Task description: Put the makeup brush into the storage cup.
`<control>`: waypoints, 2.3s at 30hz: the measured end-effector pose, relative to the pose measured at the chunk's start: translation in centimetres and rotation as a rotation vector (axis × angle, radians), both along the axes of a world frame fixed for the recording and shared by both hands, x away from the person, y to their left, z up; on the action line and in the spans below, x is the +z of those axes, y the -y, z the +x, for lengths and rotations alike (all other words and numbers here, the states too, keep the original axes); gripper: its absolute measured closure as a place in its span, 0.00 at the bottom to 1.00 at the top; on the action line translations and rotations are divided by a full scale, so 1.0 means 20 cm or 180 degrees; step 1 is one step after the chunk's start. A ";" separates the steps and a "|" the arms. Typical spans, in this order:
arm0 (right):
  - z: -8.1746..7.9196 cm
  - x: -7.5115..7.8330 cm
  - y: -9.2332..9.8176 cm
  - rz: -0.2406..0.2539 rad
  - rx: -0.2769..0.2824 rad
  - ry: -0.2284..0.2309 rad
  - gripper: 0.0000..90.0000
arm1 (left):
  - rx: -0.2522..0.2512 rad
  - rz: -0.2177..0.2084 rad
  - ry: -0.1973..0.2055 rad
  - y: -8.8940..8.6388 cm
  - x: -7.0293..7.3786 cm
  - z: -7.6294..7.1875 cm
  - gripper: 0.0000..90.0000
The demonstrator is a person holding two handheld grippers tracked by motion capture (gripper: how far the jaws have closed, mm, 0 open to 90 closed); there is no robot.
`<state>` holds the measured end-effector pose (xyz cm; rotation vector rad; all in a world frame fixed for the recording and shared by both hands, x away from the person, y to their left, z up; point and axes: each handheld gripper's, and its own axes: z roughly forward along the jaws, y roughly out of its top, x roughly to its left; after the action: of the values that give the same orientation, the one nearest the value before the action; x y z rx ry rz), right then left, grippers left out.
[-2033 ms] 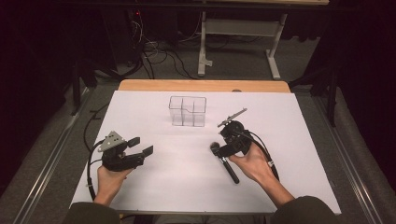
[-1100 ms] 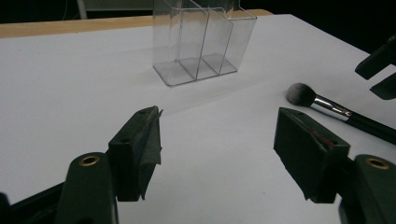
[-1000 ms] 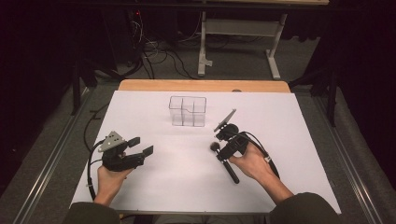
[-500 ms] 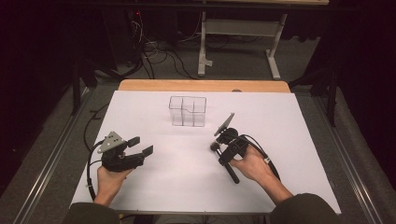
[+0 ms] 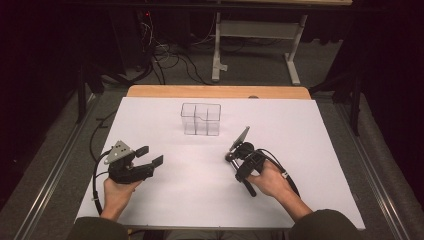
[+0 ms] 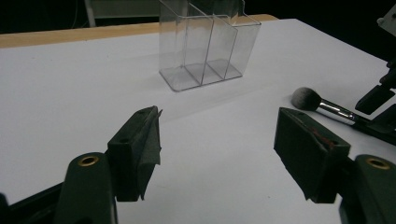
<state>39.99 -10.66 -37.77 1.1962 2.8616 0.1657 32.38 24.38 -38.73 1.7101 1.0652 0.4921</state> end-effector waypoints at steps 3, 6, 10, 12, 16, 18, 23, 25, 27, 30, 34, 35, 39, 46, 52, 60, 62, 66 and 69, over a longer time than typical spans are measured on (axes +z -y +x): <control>0.00 -0.01 0.00 -0.0022 -0.0006 -0.0001 0.65 | 0.0002 -0.0001 0.0005 0.00 0.00 0.00 0.35; 0.00 -0.02 0.00 -0.0040 0.0009 -0.0015 0.65 | -0.0006 0.0008 0.0004 0.00 0.00 0.00 0.35; 0.00 -0.03 -0.01 -0.0080 0.0002 -0.0049 0.66 | -0.0005 0.0013 -0.0011 0.00 0.00 0.00 0.35; 0.00 -0.04 -0.01 -0.0110 0.0030 -0.0037 0.66 | -0.0003 0.0008 -0.0010 0.00 0.00 0.00 0.35; -0.01 -0.06 -0.02 -0.0142 0.0006 -0.0052 0.68 | -0.0006 0.0017 -0.0006 0.01 0.00 0.00 0.35; -0.01 -0.06 -0.02 -0.0163 0.0044 -0.0045 0.69 | -0.0001 0.0019 -0.0012 0.00 0.00 0.00 0.35; -0.01 -0.07 -0.03 -0.0193 0.0011 -0.0051 0.72 | -0.0003 0.0020 -0.0007 0.00 0.00 0.00 0.35; -0.01 -0.07 -0.03 -0.0225 0.0067 -0.0032 0.73 | -0.0003 0.0019 -0.0004 0.00 0.00 0.00 0.35; -0.01 -0.07 -0.03 -0.0237 0.0050 -0.0028 0.75 | 0.0002 0.0016 -0.0010 0.00 0.00 0.00 0.35; -0.01 -0.07 -0.03 -0.0240 0.0040 -0.0026 0.76 | 0.0003 0.0014 -0.0007 0.00 0.00 0.00 0.35; -0.01 -0.08 -0.03 -0.0275 0.0111 0.0027 0.77 | -0.0003 0.0022 -0.0004 0.01 0.00 0.00 0.35; -0.01 -0.08 -0.03 -0.0275 0.0111 0.0027 0.77 | -0.0003 0.0022 -0.0004 0.01 0.00 0.00 0.35; -0.02 -0.08 -0.03 -0.0279 0.0095 0.0026 0.80 | 0.0002 0.0022 -0.0010 0.00 0.00 0.00 0.35; -0.02 -0.08 -0.03 -0.0291 0.0191 0.0051 0.84 | 0.0002 0.0023 -0.0011 0.00 0.00 0.00 0.36; -0.02 -0.08 -0.03 -0.0286 0.0246 0.0048 0.85 | -0.0001 0.0028 -0.0011 0.01 0.00 0.00 0.36; -0.03 -0.07 -0.02 -0.0254 0.0273 0.0068 0.85 | 0.0001 0.0020 -0.0006 0.01 0.00 0.00 0.36; -0.03 -0.07 -0.02 -0.0234 0.0328 0.0091 0.85 | -0.0001 0.0007 -0.0001 0.01 0.00 0.00 0.36; -0.03 -0.07 0.00 -0.0192 0.0347 0.0097 0.85 | 0.0004 0.0006 -0.0015 0.00 0.00 0.00 0.36; -0.03 -0.06 0.01 -0.0127 0.0276 0.0089 0.85 | -0.0001 -0.0001 -0.0014 0.00 0.00 0.00 0.36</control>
<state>39.29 -10.83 -39.02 1.0551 2.8796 0.1261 32.33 24.31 -38.71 1.7119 1.0681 0.4880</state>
